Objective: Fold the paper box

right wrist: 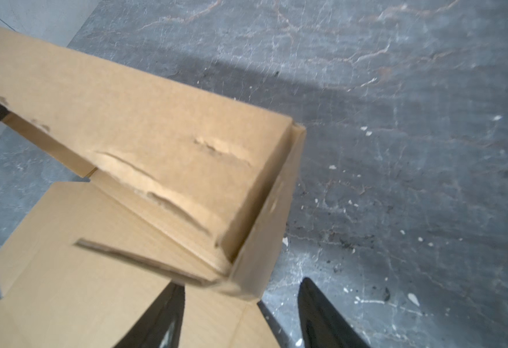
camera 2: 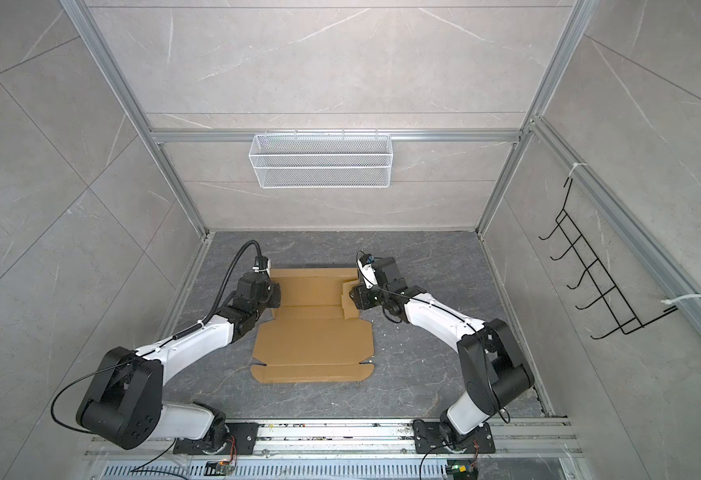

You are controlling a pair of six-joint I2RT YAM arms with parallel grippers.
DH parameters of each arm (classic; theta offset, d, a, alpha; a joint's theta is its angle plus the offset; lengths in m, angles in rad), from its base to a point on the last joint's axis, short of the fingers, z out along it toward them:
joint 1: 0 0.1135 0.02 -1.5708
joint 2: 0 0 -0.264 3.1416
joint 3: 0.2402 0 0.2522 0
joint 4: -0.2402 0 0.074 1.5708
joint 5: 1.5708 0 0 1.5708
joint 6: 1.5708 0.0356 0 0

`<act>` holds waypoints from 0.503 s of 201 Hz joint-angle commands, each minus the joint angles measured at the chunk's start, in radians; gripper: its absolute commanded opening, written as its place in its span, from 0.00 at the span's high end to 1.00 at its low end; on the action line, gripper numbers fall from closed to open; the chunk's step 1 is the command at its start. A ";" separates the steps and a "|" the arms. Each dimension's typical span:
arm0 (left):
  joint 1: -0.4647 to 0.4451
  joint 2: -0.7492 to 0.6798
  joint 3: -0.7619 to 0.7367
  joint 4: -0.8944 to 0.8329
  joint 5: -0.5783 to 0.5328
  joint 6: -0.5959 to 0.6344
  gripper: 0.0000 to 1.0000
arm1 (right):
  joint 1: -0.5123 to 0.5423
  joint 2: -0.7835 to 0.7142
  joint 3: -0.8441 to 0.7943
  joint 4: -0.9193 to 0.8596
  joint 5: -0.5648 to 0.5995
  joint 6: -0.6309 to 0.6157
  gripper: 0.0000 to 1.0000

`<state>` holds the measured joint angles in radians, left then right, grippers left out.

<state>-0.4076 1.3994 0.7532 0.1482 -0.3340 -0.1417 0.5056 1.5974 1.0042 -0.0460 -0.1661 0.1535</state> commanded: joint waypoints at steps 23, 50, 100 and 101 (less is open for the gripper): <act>0.003 0.016 0.046 0.002 0.028 0.005 0.90 | 0.042 0.047 -0.039 0.210 0.140 -0.018 0.39; 0.003 0.022 0.054 -0.002 0.030 0.010 0.90 | 0.049 0.082 -0.026 0.247 0.148 -0.028 0.41; 0.003 0.025 0.059 -0.007 0.032 0.007 0.90 | 0.063 0.147 -0.004 0.271 0.176 -0.028 0.50; 0.003 0.024 0.059 -0.007 0.032 0.006 0.90 | 0.062 0.148 -0.004 0.271 0.179 -0.029 0.50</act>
<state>-0.4034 1.4254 0.7750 0.1413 -0.3305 -0.1417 0.5556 1.7130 0.9806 0.1886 -0.0338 0.1341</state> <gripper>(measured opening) 0.099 0.516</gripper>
